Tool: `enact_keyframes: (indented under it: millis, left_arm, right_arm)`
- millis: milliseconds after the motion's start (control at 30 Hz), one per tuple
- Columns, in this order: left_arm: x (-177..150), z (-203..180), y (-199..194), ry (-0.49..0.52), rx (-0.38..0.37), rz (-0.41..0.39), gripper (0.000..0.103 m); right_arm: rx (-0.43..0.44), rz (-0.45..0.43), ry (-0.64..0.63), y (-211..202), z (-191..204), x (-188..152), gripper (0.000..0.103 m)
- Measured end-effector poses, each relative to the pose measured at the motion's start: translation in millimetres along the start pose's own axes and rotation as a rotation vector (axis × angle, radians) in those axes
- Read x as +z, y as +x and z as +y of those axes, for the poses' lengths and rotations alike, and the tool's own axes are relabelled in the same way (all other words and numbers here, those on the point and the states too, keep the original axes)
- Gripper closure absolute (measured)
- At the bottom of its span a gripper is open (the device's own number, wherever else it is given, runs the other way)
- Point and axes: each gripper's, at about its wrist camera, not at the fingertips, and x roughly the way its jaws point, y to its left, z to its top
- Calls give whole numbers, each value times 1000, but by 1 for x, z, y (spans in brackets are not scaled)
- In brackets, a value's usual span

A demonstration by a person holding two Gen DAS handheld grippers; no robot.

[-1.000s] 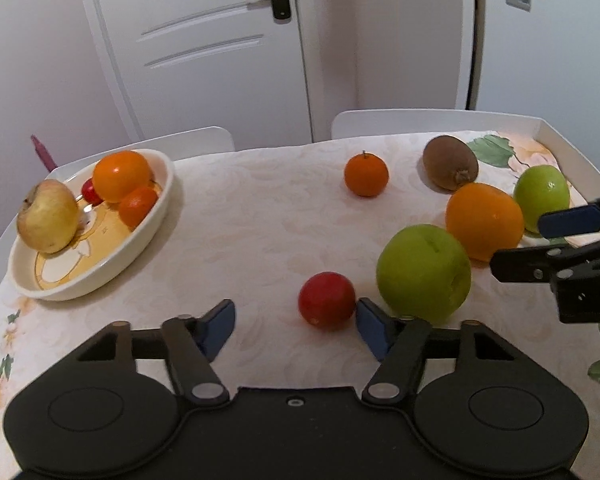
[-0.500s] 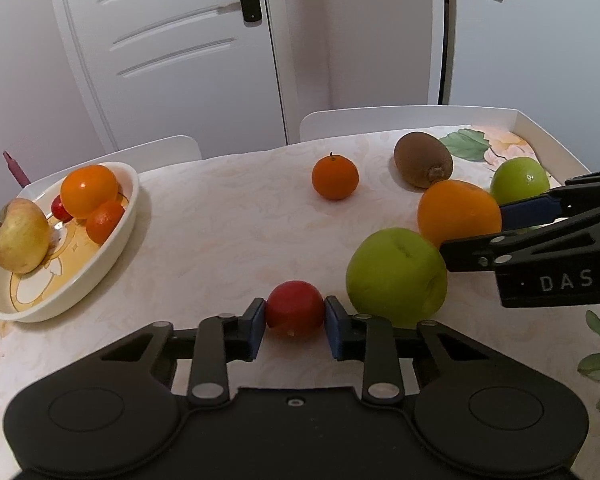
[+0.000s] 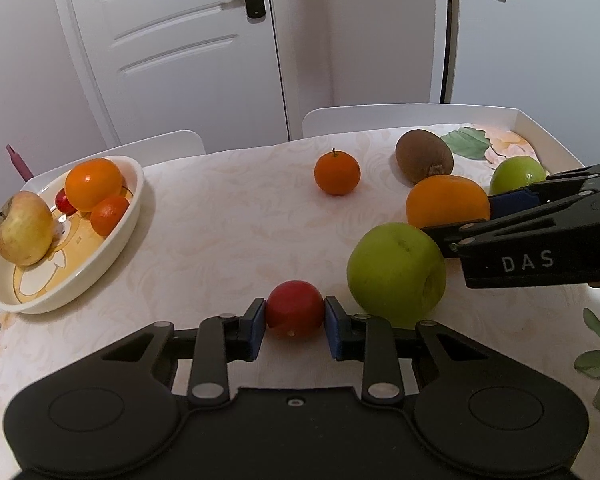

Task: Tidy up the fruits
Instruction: 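Grasp the red cherry tomato with the left tool while the right tool grasps the large orange, then carry the tomato and orange to the duck bowl with both tools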

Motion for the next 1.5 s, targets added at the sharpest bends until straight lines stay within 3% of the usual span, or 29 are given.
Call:
enact_keyframes:
  millis: [367, 767, 1167, 1500]
  left_arm:
    - [-2, 6, -8, -18, 3, -5, 69]
    - [13, 25, -48, -58, 21, -54, 69]
    - [34, 90, -92, -73, 47, -108, 69]
    - [37, 158, -91, -66, 55, -101, 69]
  right_arm:
    - [-26, -27, -1, -2, -3, 1, 29]
    - [-32, -77, 3, -41, 12, 29, 29]
    - [-1, -102, 16, -69, 79, 69, 29]
    - [11, -94, 8, -55, 148, 96, 29]
